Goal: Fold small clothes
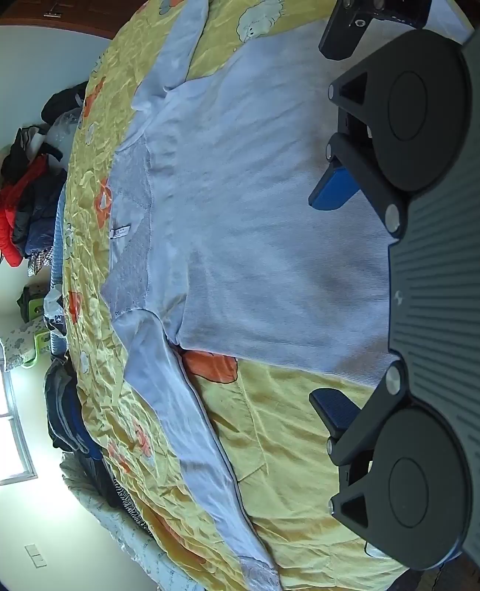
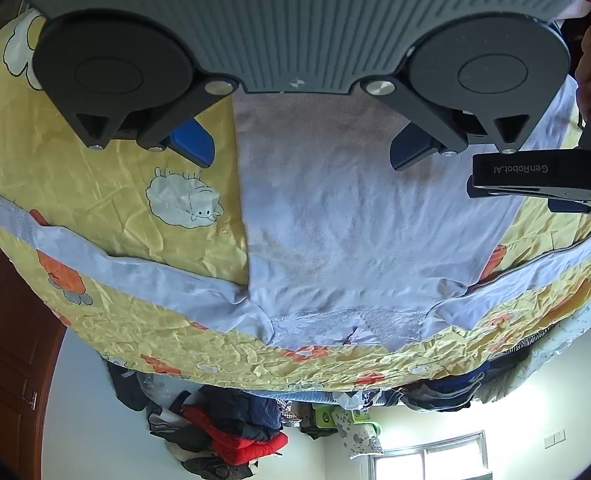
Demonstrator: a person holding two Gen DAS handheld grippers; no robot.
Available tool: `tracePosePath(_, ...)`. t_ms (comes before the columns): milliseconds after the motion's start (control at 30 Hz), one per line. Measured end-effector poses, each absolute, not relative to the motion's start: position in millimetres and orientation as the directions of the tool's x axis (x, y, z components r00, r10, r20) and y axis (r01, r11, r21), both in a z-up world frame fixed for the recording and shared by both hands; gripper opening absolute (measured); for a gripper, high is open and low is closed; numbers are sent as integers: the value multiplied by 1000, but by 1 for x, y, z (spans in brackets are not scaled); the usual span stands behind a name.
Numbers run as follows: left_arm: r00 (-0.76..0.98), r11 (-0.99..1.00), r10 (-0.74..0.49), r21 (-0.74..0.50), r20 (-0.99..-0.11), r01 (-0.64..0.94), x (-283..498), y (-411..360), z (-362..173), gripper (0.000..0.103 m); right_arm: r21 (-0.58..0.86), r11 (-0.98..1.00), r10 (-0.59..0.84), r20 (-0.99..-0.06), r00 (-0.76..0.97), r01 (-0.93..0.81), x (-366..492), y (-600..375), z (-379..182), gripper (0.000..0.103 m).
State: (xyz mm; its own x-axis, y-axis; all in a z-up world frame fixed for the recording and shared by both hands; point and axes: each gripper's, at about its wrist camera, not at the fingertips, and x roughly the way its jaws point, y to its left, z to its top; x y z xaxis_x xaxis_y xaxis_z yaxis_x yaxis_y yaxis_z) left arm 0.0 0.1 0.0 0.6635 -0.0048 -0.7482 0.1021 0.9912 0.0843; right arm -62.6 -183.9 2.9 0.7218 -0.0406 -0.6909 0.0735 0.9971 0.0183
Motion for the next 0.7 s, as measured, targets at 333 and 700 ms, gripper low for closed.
tracePosePath(333,660,992,0,85,-751,97,1,-3,-2,103,24,997,-34,-695,718,70,-63,-183,-2,102)
tracePosePath(700,655,992,-6,79,-756,99,-1,0,-2,103,32,997,-30,-700,713,73,-59,-187,-5,102)
